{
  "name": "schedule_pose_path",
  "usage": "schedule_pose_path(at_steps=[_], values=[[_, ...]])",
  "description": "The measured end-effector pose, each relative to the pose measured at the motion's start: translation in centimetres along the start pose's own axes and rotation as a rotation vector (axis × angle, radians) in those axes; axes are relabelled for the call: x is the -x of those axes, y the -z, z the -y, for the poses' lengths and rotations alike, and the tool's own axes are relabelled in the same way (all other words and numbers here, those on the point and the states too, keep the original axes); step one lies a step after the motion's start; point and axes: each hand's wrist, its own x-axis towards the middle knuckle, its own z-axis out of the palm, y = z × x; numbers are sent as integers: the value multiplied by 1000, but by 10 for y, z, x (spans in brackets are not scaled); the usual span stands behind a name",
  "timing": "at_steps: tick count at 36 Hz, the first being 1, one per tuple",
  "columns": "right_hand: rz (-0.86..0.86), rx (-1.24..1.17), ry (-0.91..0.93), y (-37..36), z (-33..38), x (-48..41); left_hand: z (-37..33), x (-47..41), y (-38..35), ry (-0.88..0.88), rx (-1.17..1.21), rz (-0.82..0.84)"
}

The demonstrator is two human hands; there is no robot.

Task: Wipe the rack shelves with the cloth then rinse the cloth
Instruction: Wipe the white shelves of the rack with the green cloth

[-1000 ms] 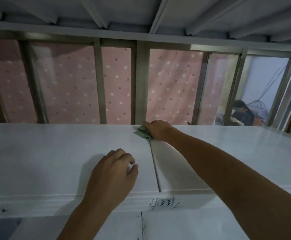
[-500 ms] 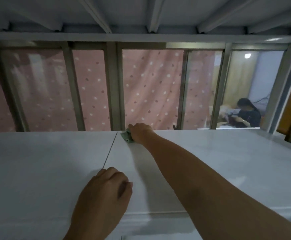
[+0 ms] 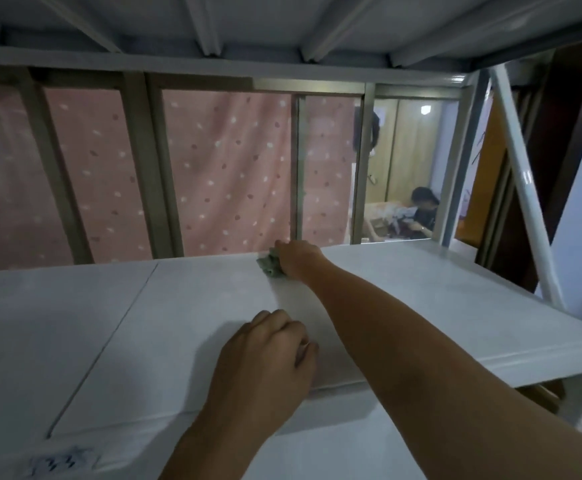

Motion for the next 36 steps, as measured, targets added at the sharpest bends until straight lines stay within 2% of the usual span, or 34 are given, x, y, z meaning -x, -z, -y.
schedule_pose_path(at_steps=[4, 9, 13, 17, 22, 26, 31, 33, 36], values=[[1, 11, -38, -2, -56, 11, -35, -24, -28, -48, 10, 31], [16, 36, -81, -12, -142, 18, -60, -40, -59, -56, -18, -11], [-2, 90, -70, -14, -206, 27, -66, -54, -73, -11, -83, -53], [-27, 146, -124, -18, -266, 39, -67, -59, -88, -61, -67, -114], [18, 173, -194, -20, -317, 57, -74, -63, -93, 2, -89, -104], [43, 172, -284, -22, -343, 71, -82, -64, -96, 11, -139, -121], [61, 236, -394, -15, -349, 84, -85, -60, -84, 91, -162, -43], [7, 222, -389, -11, -338, 86, -84, -58, -77, 93, -135, 8], [-86, 174, -272, -1, -302, 88, -74, -50, -66, 74, -119, -1]])
